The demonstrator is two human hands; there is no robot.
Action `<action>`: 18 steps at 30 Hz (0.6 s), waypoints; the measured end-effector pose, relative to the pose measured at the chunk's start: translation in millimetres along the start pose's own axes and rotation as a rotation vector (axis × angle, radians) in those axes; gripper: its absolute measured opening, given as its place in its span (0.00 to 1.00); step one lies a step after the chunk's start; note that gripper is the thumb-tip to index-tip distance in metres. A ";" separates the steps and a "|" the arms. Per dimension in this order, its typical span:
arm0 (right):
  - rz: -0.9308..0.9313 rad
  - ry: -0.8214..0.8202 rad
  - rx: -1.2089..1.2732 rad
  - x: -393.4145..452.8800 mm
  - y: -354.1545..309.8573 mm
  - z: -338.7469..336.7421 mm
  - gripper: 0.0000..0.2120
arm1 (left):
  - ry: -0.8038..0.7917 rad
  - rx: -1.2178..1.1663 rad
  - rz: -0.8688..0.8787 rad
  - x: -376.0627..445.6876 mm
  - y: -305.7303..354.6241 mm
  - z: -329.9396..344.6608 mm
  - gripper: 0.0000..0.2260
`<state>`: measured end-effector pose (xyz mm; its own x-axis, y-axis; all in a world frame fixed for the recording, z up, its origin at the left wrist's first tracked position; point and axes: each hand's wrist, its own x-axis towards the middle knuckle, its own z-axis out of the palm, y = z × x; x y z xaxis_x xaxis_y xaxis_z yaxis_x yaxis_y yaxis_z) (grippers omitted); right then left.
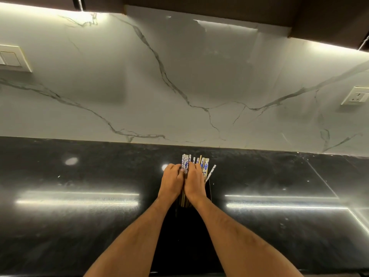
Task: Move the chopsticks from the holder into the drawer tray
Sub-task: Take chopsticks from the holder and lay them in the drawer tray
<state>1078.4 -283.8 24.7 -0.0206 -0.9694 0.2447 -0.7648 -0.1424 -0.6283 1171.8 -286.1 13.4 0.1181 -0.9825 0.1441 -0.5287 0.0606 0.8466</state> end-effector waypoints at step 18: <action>0.121 0.007 0.151 13.3 1.5 -4.2 0.04 | 0.097 -0.119 -0.054 3.4 4.3 6.8 0.09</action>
<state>1074.3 -296.1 30.1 -0.1110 -0.9800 0.1652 -0.6515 -0.0538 -0.7568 1164.1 -290.4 14.0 0.2275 -0.9636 0.1407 -0.4167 0.0342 0.9084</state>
